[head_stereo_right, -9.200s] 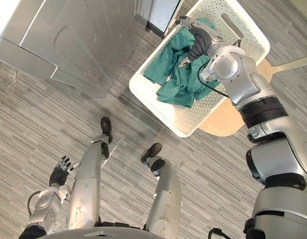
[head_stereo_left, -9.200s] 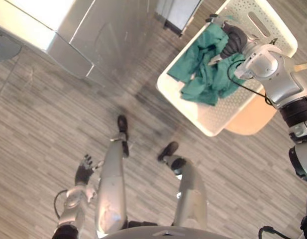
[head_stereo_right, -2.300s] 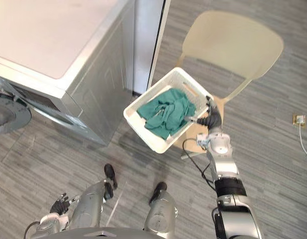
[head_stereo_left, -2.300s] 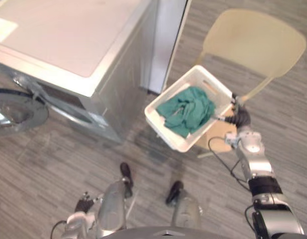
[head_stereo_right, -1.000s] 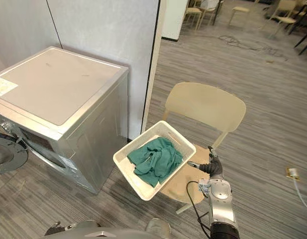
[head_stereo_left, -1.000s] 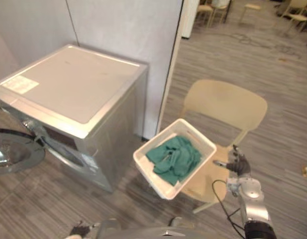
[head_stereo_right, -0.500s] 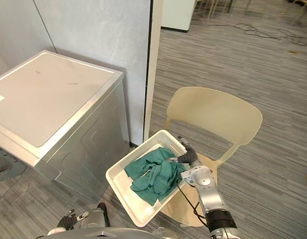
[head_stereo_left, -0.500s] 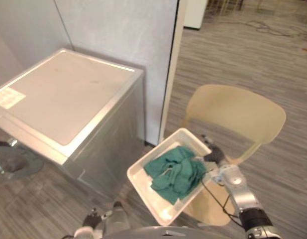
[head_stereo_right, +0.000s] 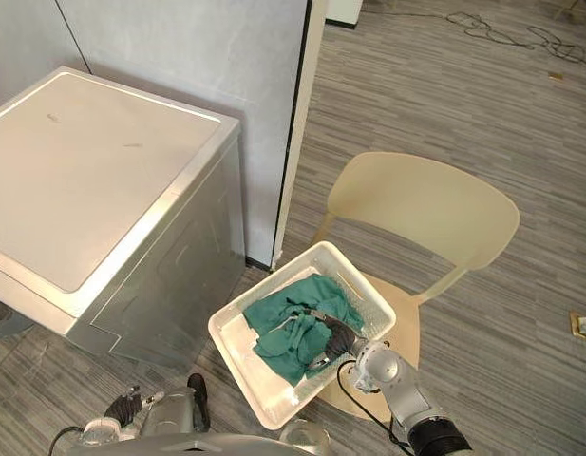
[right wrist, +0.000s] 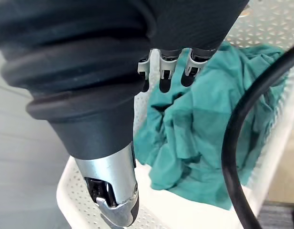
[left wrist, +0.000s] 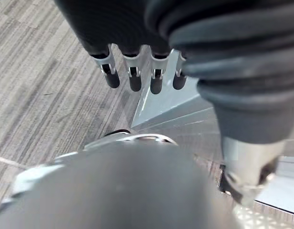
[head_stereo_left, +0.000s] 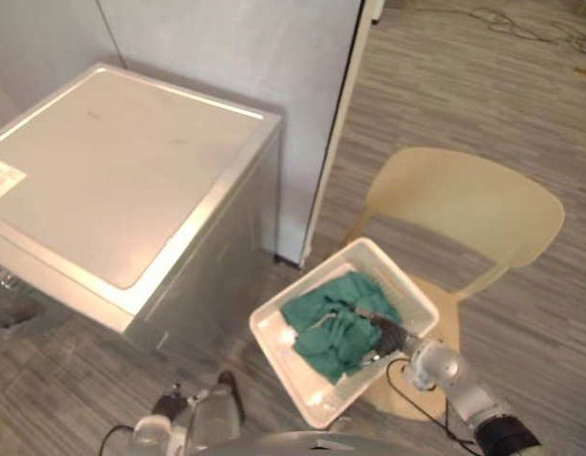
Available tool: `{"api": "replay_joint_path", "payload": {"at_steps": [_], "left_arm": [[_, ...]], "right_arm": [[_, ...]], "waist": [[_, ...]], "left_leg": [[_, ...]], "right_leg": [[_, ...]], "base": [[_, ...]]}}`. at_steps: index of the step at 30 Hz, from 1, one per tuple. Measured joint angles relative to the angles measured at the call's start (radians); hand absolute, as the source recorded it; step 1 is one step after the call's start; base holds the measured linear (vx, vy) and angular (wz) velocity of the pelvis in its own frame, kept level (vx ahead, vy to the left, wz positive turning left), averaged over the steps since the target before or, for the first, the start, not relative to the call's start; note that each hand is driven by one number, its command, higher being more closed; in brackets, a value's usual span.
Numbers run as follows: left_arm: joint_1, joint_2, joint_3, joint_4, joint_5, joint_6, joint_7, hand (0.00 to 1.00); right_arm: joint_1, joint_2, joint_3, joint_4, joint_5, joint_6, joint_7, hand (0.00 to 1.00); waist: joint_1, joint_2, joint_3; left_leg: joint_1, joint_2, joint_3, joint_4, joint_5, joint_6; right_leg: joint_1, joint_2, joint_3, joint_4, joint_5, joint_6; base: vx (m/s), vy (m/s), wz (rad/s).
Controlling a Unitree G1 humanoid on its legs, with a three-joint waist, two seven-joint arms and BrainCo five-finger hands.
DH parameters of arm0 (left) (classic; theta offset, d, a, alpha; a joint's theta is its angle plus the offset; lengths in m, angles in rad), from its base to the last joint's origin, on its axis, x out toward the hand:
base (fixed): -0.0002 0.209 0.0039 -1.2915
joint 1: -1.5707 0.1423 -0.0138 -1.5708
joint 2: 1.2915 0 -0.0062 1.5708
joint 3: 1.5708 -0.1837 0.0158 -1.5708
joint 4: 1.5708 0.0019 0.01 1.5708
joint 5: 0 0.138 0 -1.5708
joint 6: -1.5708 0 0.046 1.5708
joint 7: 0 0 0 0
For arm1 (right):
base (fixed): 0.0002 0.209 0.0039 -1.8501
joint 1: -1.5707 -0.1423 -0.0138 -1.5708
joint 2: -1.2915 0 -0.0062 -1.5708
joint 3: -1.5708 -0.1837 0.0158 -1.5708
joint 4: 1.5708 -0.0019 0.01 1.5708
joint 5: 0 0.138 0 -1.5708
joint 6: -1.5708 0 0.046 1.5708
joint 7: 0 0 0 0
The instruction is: Pick up the laundry basket with both hands and put the clothes into the washing machine.
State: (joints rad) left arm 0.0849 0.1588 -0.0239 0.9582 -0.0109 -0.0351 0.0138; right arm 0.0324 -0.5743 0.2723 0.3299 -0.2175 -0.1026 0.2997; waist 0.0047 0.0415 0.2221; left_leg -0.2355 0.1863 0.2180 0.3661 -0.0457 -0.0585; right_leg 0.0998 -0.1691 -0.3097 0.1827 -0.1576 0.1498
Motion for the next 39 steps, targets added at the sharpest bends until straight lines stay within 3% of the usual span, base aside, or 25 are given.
{"api": "replay_joint_path", "payload": {"at_steps": [4, 10, 16, 25, 33, 39], "left_arm": [[-0.043, 0.001, -0.028, -0.045, -0.056, -0.011, 0.008, 0.0], [-0.091, 0.014, -0.027, -0.04, -0.088, -0.016, 0.049, 0.0], [-0.102, 0.01, -0.017, -0.034, -0.106, -0.019, 0.082, 0.0], [-0.136, 0.001, 0.002, -0.039, -0.145, -0.026, 0.126, 0.0], [-0.127, -0.015, 0.009, -0.194, -0.184, -0.056, 0.13, 0.0], [-0.124, -0.004, 0.032, -0.139, -0.184, -0.059, 0.125, 0.0]], "right_arm": [[-0.072, 0.002, -0.001, 0.024, -0.072, 0.018, -0.021, 0.0], [-0.274, 0.011, -0.002, 0.085, -0.179, 0.042, -0.102, 0.0], [-0.375, 0.076, -0.016, 0.125, -0.219, 0.068, -0.196, 0.0], [-0.483, 0.115, -0.161, 0.207, -0.285, 0.142, -0.333, 0.0], [-0.56, 0.082, -0.207, 0.29, -0.297, 0.173, -0.339, 0.0], [-0.635, 0.025, -0.202, 0.36, -0.28, 0.174, -0.343, 0.0]], "waist": [[-0.001, 0.026, 0.074], [0.015, 0.025, 0.172], [0.029, 0.023, 0.183], [0.039, 0.022, 0.217], [0.05, 0.026, 0.239], [0.059, 0.031, 0.249]], "left_leg": [[-0.071, 0.006, -0.013, 0.015, 0.029, 0.013], [-0.139, 0.002, 0.002, 0.016, 0.058, 0.024], [-0.185, -0.004, 0.006, -0.009, 0.092, 0.031], [-0.236, -0.02, 0.011, -0.037, 0.128, 0.035], [-0.333, -0.033, -0.009, -0.017, 0.142, 0.043], [-0.431, -0.018, -0.019, 0.04, 0.13, 0.051]], "right_leg": [[-0.112, -0.008, 0.014, 0.125, -0.032, -0.01], [-0.267, -0.043, 0.053, 0.292, -0.087, -0.025], [-0.343, -0.053, 0.062, 0.323, -0.081, -0.028], [-0.421, -0.069, 0.075, 0.346, -0.066, -0.018], [-0.521, -0.086, 0.062, 0.411, -0.084, -0.023], [-0.603, -0.085, 0.069, 0.442, -0.086, -0.025]], "base": [[-0.14, 0.006, 0.02], [-0.19, -0.02, -0.03], [-0.08, -0.002, -0.01], [0.0, -0.01, -0.01], [0.01, -0.036, 0.09], [0.01, -0.017, -0.02]]}}
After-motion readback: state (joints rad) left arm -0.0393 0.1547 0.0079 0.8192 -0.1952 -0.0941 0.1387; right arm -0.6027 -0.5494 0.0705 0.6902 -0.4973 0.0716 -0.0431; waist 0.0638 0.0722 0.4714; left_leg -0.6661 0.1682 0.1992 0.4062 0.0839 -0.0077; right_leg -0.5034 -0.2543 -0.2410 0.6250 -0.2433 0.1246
